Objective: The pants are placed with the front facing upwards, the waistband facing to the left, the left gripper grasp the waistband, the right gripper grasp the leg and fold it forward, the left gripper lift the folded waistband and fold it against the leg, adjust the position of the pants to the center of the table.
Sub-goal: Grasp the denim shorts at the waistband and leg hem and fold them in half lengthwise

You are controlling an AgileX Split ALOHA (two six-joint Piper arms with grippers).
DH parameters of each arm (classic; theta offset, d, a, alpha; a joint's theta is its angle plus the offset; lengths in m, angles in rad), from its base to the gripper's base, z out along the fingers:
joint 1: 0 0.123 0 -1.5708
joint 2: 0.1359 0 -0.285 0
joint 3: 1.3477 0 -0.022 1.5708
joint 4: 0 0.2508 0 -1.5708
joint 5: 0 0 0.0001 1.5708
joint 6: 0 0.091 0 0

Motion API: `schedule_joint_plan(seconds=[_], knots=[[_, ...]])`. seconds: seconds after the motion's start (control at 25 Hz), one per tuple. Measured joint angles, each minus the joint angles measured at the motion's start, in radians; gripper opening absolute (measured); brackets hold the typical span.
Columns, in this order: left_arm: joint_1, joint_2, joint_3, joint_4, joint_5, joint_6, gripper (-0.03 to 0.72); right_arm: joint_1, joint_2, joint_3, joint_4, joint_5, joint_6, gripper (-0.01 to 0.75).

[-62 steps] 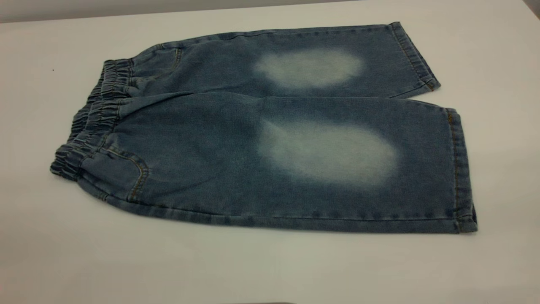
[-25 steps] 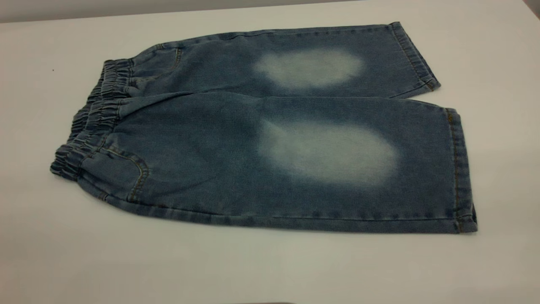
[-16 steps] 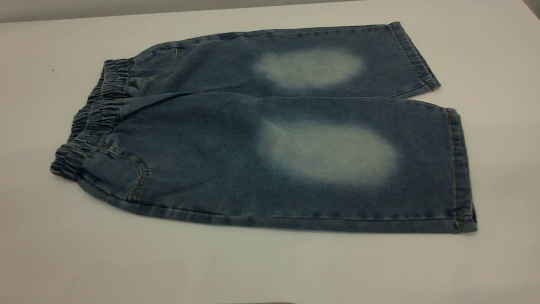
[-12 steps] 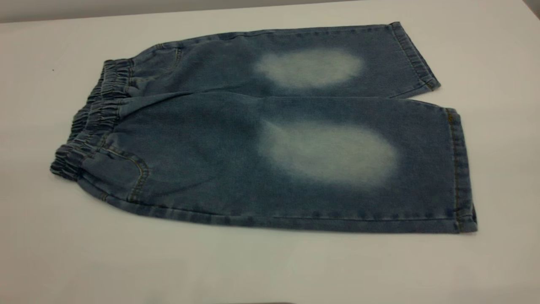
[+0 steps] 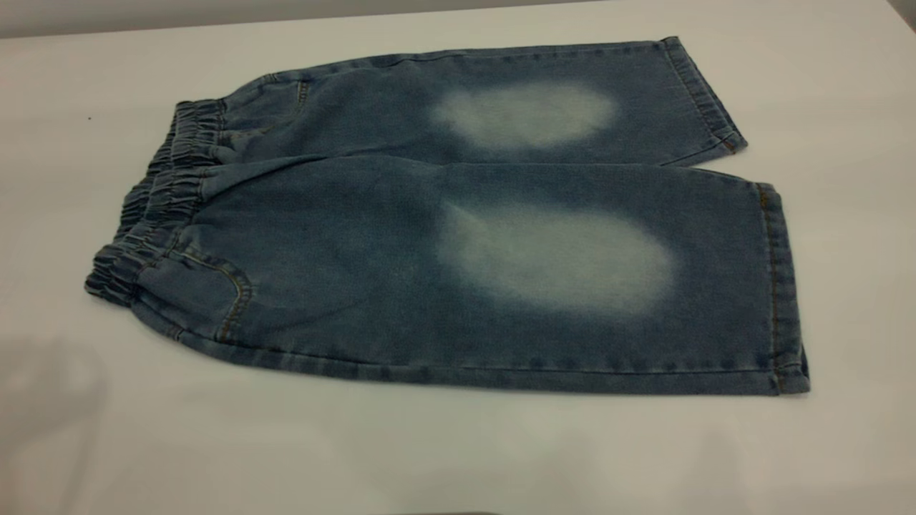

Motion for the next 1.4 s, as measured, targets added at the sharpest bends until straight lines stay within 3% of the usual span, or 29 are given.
schedule_joint_plan(seconds=[0.28,0.88,1.4], knots=[[0.000,0.265,-0.001,0.000,-0.082,-0.016,0.468,0.000,0.153,0.000,0.082,-0.039,-0.050,0.579],[0.000,0.750,-0.037,-0.022,-0.274,-0.070,0.469,0.000,0.199,0.000,0.152,-0.038,-0.122,0.580],[0.000,0.942,-0.111,-0.029,-0.324,-0.071,0.469,0.000,0.199,0.000,0.153,-0.038,-0.123,0.580]])
